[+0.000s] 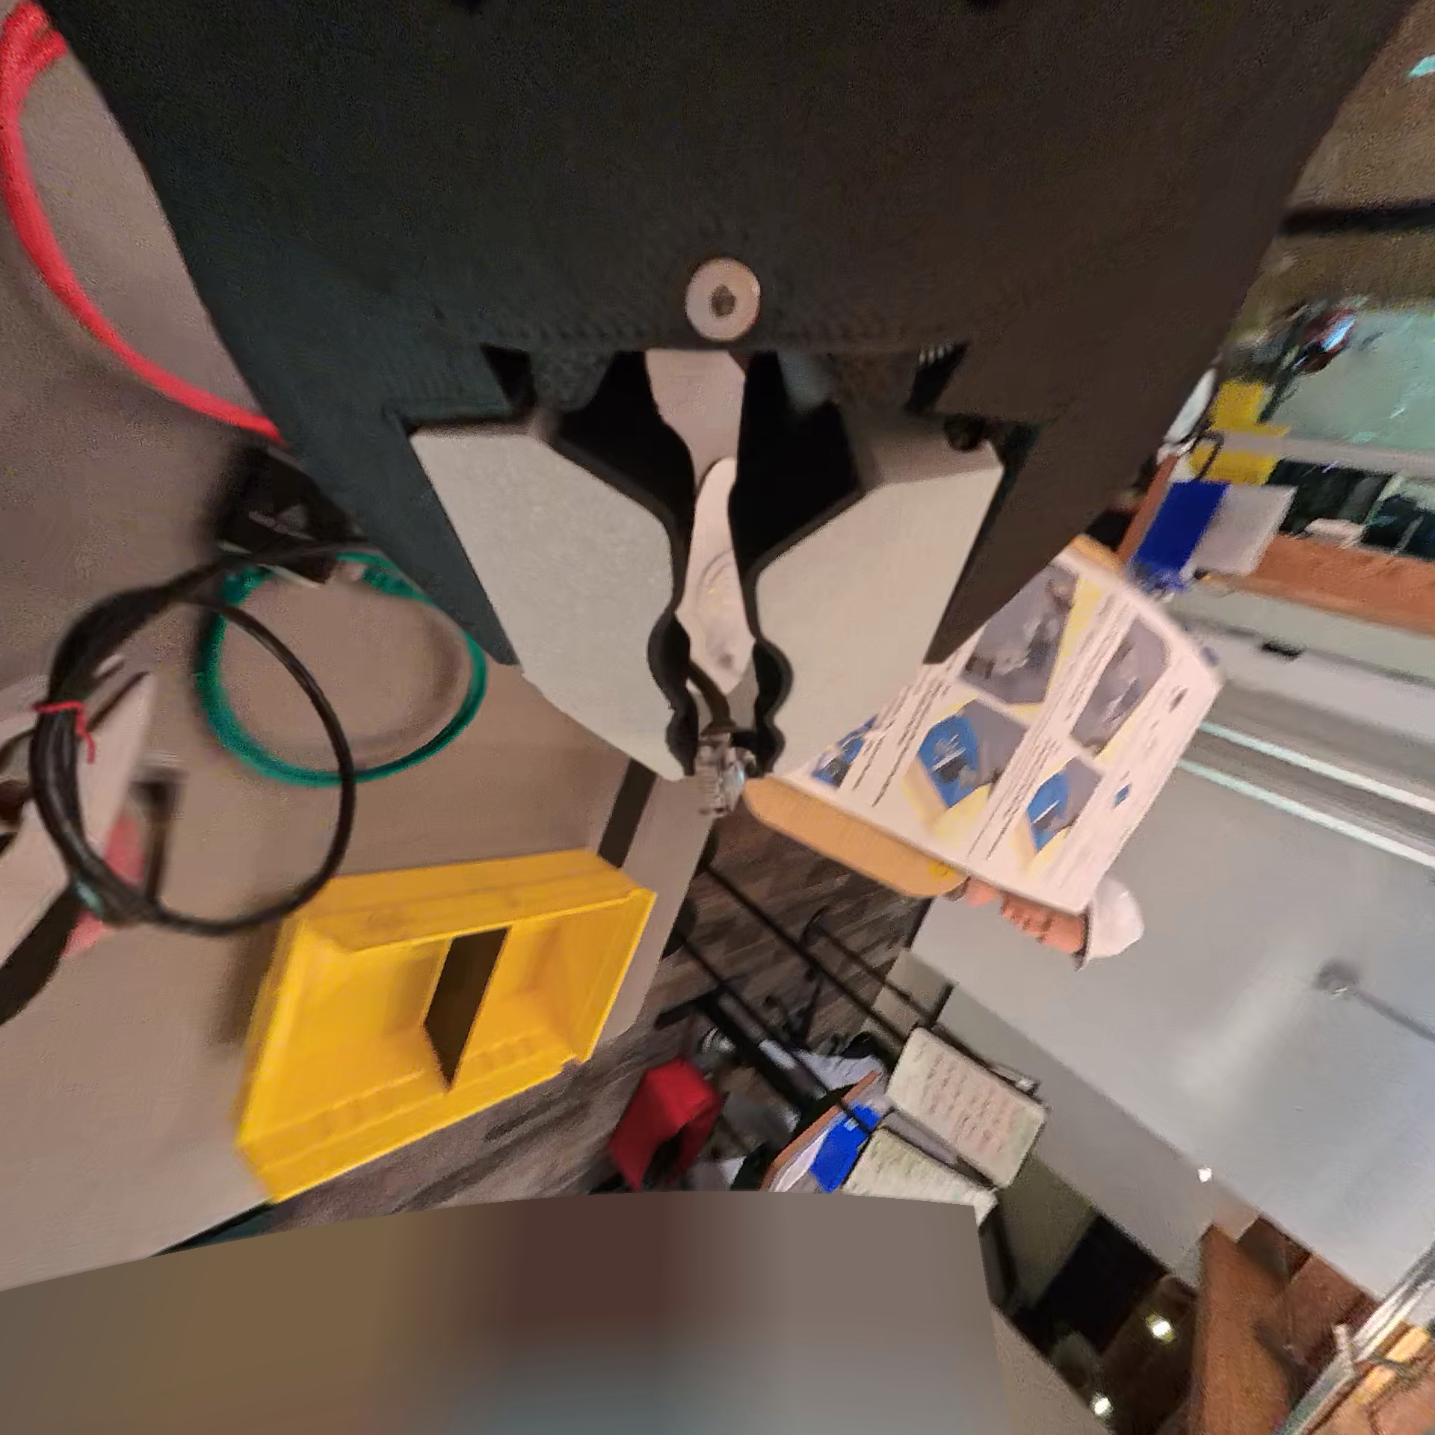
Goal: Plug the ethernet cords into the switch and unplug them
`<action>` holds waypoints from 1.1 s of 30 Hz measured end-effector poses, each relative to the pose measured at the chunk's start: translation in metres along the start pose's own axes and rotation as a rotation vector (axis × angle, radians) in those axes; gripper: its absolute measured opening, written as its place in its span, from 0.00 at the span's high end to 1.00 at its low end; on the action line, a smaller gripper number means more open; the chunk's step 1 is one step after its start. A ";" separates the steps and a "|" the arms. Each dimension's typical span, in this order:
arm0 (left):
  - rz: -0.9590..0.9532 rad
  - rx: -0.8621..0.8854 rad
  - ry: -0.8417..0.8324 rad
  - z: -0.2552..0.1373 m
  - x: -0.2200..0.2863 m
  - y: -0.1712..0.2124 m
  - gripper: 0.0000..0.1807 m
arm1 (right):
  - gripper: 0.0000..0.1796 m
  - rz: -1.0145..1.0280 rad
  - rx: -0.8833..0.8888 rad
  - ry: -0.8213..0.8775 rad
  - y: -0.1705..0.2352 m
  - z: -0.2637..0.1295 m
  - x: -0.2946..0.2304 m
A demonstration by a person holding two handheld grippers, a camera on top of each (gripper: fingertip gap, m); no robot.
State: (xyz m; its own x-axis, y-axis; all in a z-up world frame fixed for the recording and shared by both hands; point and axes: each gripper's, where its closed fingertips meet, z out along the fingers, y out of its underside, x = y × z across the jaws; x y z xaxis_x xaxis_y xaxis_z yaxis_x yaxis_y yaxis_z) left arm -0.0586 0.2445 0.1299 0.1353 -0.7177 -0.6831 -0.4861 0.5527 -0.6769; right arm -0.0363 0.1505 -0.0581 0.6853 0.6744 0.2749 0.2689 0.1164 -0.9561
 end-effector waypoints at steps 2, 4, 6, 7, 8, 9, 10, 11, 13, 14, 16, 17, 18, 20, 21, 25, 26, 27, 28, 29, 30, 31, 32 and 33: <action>-0.009 0.011 0.069 0.014 0.020 -0.004 0.95 | 0.99 -0.026 0.054 0.018 -0.012 -0.008 0.005; -0.014 0.006 0.104 0.030 0.036 0.001 0.94 | 1.00 -0.041 0.130 0.046 -0.028 -0.018 0.010; -0.042 0.015 0.161 0.043 0.056 0.006 0.95 | 1.00 -0.051 0.182 0.052 -0.041 -0.027 0.012; -0.065 0.020 0.184 0.050 0.065 0.010 0.95 | 1.00 -0.057 0.197 0.063 -0.045 -0.030 0.014; -0.091 0.027 0.213 0.055 0.074 0.013 0.94 | 1.00 -0.060 0.210 0.063 -0.049 -0.032 0.014; -0.114 0.043 0.252 0.060 0.084 0.015 0.94 | 1.00 -0.060 0.224 0.055 -0.053 -0.034 0.014; -0.122 0.071 0.302 0.063 0.096 0.016 0.94 | 1.00 -0.057 0.237 0.062 -0.056 -0.036 0.015; -0.123 0.107 0.353 0.063 0.107 0.016 0.94 | 1.00 -0.052 0.243 0.081 -0.057 -0.038 0.019; -0.140 0.169 0.450 0.063 0.128 0.014 0.94 | 0.97 -0.042 0.253 0.107 -0.058 -0.040 0.025; -0.148 0.181 0.473 0.063 0.133 0.015 0.94 | 0.97 -0.033 0.275 0.106 -0.060 -0.043 0.027; -0.135 0.198 0.505 0.065 0.142 0.019 0.94 | 1.00 0.017 0.339 0.025 -0.069 -0.050 0.021; -0.150 0.205 0.513 0.066 0.144 0.021 0.95 | 1.00 0.044 0.364 -0.041 -0.074 -0.054 0.016; -0.172 0.205 0.515 0.068 0.144 0.023 0.95 | 1.00 0.062 0.370 -0.046 -0.076 -0.056 0.019; -0.173 0.195 0.505 0.070 0.142 0.030 0.95 | 1.00 0.065 0.327 0.007 -0.068 -0.057 0.033; -0.167 0.185 0.494 0.071 0.140 0.035 0.95 | 1.00 0.047 0.290 0.036 -0.060 -0.057 0.040; -0.146 0.138 0.453 0.073 0.132 0.050 0.95 | 1.00 -0.024 0.102 0.058 -0.028 -0.062 0.060; -0.143 0.133 0.451 0.072 0.131 0.052 0.95 | 1.00 -0.040 0.043 0.005 -0.017 -0.062 0.056; -0.141 0.133 0.456 0.071 0.132 0.053 0.95 | 1.00 -0.072 -0.005 -0.021 -0.008 -0.062 0.054; -0.135 0.132 0.463 0.070 0.133 0.053 0.95 | 1.00 -0.116 -0.047 -0.009 -0.001 -0.064 0.056; -0.127 0.130 0.465 0.070 0.133 0.054 0.95 | 1.00 -0.158 -0.086 -0.009 0.006 -0.065 0.057; -0.119 0.126 0.467 0.070 0.134 0.054 0.95 | 1.00 -0.192 -0.120 -0.024 0.010 -0.068 0.056; -0.111 0.122 0.474 0.070 0.135 0.055 0.95 | 1.00 -0.213 -0.142 -0.019 0.013 -0.071 0.059; -0.100 0.118 0.481 0.070 0.137 0.056 0.95 | 1.00 -0.215 -0.152 -0.009 0.013 -0.075 0.064; -0.086 0.112 0.485 0.071 0.139 0.057 0.95 | 1.00 -0.205 -0.174 -0.034 0.015 -0.080 0.064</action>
State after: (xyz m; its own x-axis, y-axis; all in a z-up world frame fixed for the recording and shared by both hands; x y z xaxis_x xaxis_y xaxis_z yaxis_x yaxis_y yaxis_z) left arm -0.0066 0.2061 -0.0236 -0.2589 -0.8621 -0.4357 -0.3915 0.5060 -0.7685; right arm 0.0658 0.1378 -0.0470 0.5819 0.6742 0.4548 0.5140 0.1285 -0.8481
